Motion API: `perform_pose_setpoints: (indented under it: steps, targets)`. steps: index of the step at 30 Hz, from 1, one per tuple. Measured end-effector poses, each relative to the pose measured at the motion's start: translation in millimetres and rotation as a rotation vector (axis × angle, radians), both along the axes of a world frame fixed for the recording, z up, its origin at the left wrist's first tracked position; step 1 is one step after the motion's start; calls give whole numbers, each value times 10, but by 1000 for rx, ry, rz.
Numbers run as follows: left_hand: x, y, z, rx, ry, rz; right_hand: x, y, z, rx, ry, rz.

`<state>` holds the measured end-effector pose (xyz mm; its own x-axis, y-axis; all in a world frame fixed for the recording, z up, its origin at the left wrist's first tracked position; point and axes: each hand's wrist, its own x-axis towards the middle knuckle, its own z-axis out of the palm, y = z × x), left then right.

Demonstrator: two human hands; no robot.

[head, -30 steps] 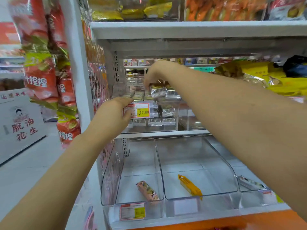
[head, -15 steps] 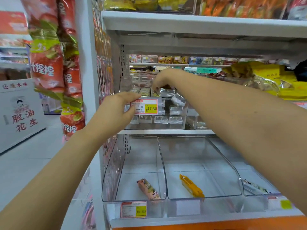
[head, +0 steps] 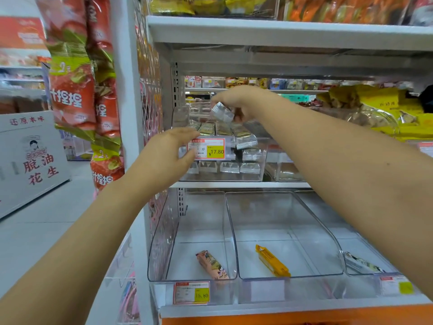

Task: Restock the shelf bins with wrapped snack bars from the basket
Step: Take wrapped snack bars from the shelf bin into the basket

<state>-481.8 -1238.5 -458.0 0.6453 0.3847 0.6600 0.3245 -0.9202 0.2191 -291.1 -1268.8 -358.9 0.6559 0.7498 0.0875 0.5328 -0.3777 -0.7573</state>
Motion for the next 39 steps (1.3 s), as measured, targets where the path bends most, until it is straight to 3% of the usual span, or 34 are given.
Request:
perform_pose_setpoints:
  steps: [5, 9, 14, 17, 22, 26, 29, 32, 36, 39]
  targets:
    - [-94, 23, -85, -87, -132, 192, -213, 111, 15, -81, -160, 81]
    - [-115, 46, -145, -242, -77, 94, -371, 321, -38, -56, -275, 137]
    - [-106, 52, -192, -234, -61, 86, -507, 395, -52, -156, -426, 130]
    - [-92, 11, -182, -222, -58, 84, -505, 362, -35, -196, -364, 134]
    - [-94, -52, -205, -280, -87, 97, -430, 198, -92, 14, -254, 172]
    - [-187, -329, -375, -351, -176, 153, -478, -209, -189, 205, -449, 138]
    - [-287, -630, -656, -350, -213, 122, -640, -745, -439, 296, -521, 245]
    - [-356, -885, -1074, -419, -13, 90, -760, -1244, -913, 165, -594, 342]
    - [-348, -986, -1732, -645, 581, 54, -785, -1647, -1823, -250, -639, 407]
    - [-285, -940, -2113, -703, 997, 46, -748, -1882, -2549, -527, -538, 460]
